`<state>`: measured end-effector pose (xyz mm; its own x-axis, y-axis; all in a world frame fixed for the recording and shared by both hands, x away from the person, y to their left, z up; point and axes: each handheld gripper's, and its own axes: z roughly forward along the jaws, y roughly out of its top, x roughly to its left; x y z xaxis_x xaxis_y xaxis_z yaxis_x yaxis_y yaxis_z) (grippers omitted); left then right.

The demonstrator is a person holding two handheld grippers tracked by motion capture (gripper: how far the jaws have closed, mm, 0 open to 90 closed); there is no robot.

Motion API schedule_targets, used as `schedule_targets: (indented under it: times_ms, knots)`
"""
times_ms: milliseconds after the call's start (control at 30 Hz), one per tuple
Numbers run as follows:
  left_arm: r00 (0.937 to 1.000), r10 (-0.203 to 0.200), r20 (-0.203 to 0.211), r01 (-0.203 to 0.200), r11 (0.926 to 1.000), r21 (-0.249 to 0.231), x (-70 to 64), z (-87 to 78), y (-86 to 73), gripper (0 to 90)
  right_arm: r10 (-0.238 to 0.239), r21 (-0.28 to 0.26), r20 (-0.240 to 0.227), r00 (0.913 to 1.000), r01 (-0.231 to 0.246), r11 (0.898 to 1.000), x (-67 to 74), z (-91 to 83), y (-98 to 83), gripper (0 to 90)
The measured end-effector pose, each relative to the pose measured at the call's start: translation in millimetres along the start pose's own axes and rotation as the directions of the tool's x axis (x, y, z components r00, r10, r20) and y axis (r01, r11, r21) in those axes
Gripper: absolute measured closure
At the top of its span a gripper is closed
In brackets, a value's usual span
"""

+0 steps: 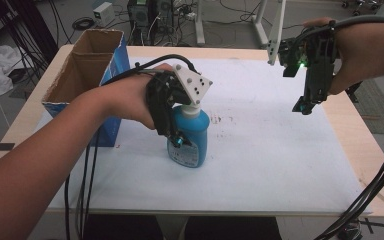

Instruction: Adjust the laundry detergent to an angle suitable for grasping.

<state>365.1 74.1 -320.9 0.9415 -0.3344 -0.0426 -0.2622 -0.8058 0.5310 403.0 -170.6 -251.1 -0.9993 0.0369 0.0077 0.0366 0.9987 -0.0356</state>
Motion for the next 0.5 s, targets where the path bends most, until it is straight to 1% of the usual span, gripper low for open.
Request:
schedule_targets:
  times_ms: [33, 67, 133, 200, 267, 333, 367, 500]
  knots:
    - [1.0000, -0.003, -0.002, 0.003, 1.0000, -0.002, -0.1, -0.1, 0.0, 33.6, 0.001, 0.001, 0.001, 1.0000, -0.001, 1.000, 0.4, -0.2, 0.3, 1.5]
    - [1.0000, -0.001, -0.003, 0.001, 1.0000, 0.007, 0.2, -1.0, 0.4, 33.6, -0.002, 0.001, 0.001, 1.0000, 0.002, 1.000, 0.5, -0.1, 0.5, 1.5]
    - [0.9999, -0.016, -0.007, 0.016, 0.9998, 0.011, -0.4, -1.3, 0.2, 32.3, -0.003, 0.001, 0.001, 1.0000, 0.003, 1.000, 0.7, -0.1, 0.6, 1.5]
    - [0.9998, -0.018, -0.010, 0.019, 0.9996, 0.021, -0.9, -2.7, 0.3, 31.4, -0.003, 0.001, 0.001, 1.0000, 0.003, 1.000, 0.9, -0.2, 0.5, 1.5]
    - [0.9995, -0.024, -0.019, 0.024, 0.9995, 0.021, -1.8, -4.8, -0.3, 31.1, -0.002, 0.001, 0.003, 1.0000, 0.002, 1.000, 1.1, -0.5, 0.2, 1.5]
    - [0.9990, -0.029, -0.035, 0.030, 0.9990, 0.031, -2.2, -7.9, -1.0, 28.5, 0.001, 0.000, 0.003, 1.0000, -0.001, 1.000, 1.1, -0.8, -0.1, 1.5]
    - [0.9984, -0.040, -0.039, 0.042, 0.9985, 0.036, -3.0, -9.4, -1.4, 27.5, -0.003, -0.002, 0.002, 1.0000, 0.003, 1.000, 0.7, -0.6, -0.2, 1.5]
    - [0.9947, -0.063, -0.081, 0.070, 0.9945, 0.078, -5.1, -16.6, -1.9, 20.1, -0.005, -0.004, 0.002, 1.0000, 0.005, 1.000, 0.7, -1.3, 0.0, 1.5]
